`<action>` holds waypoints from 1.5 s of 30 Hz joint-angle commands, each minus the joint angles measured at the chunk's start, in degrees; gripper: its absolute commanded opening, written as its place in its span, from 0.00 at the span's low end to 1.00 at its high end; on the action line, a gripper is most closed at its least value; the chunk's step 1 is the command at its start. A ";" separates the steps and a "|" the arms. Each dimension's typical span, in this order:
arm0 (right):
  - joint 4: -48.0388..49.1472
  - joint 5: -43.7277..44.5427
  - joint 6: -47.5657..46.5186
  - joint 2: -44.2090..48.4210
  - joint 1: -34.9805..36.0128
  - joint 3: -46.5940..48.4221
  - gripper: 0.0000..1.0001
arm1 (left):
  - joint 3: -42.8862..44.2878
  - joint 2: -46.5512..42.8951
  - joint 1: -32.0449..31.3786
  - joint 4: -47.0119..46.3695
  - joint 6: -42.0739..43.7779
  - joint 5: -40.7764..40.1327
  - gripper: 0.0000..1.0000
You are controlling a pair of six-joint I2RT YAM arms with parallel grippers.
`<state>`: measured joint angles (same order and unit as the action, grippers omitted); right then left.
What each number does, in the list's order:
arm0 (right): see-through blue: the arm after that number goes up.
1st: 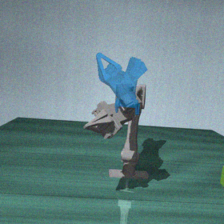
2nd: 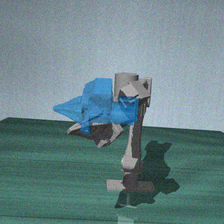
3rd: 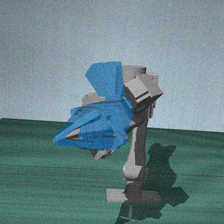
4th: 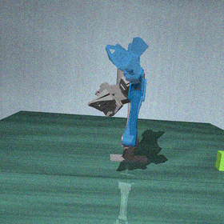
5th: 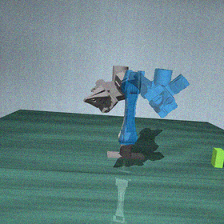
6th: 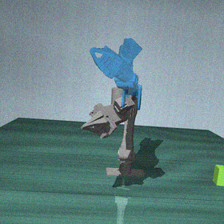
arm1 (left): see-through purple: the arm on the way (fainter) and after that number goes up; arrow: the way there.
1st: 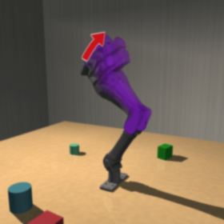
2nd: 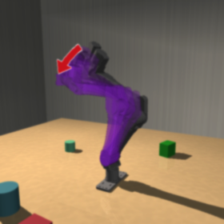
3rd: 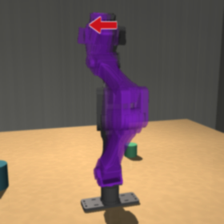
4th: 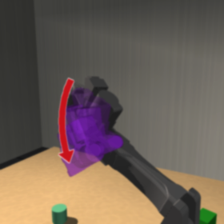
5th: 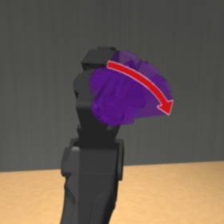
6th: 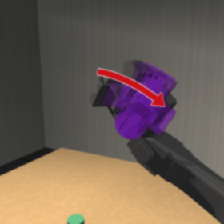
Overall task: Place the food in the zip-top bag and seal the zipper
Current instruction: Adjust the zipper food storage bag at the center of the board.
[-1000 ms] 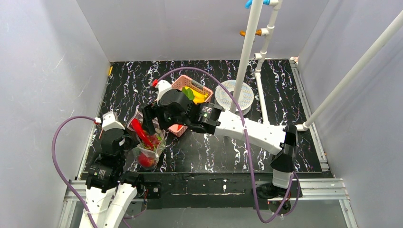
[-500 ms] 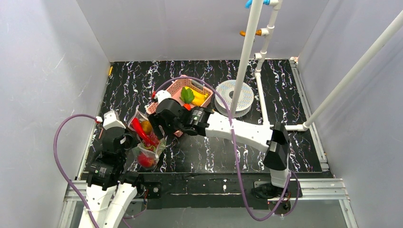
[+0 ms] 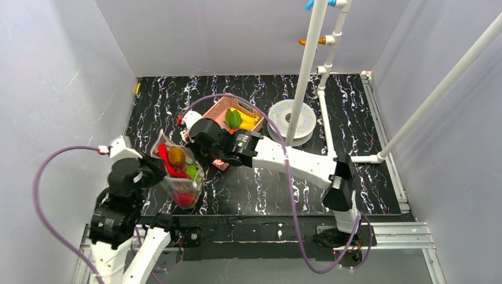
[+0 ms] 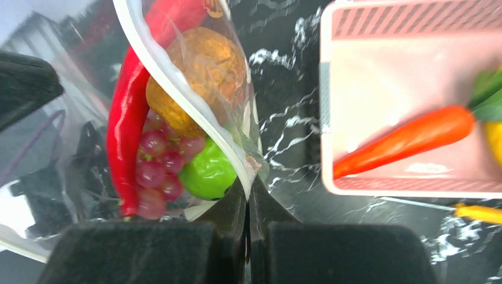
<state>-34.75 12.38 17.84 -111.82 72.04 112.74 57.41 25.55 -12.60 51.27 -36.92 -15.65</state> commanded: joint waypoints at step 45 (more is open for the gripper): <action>12.63 -28.89 -9.45 6.50 -2.62 -1.60 0.12 | -6.18 -8.15 -0.14 -0.37 -29.92 15.17 0.00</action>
<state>-24.32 -11.48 7.45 -102.48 71.25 108.64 56.87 17.30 -12.60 53.19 -64.96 -0.55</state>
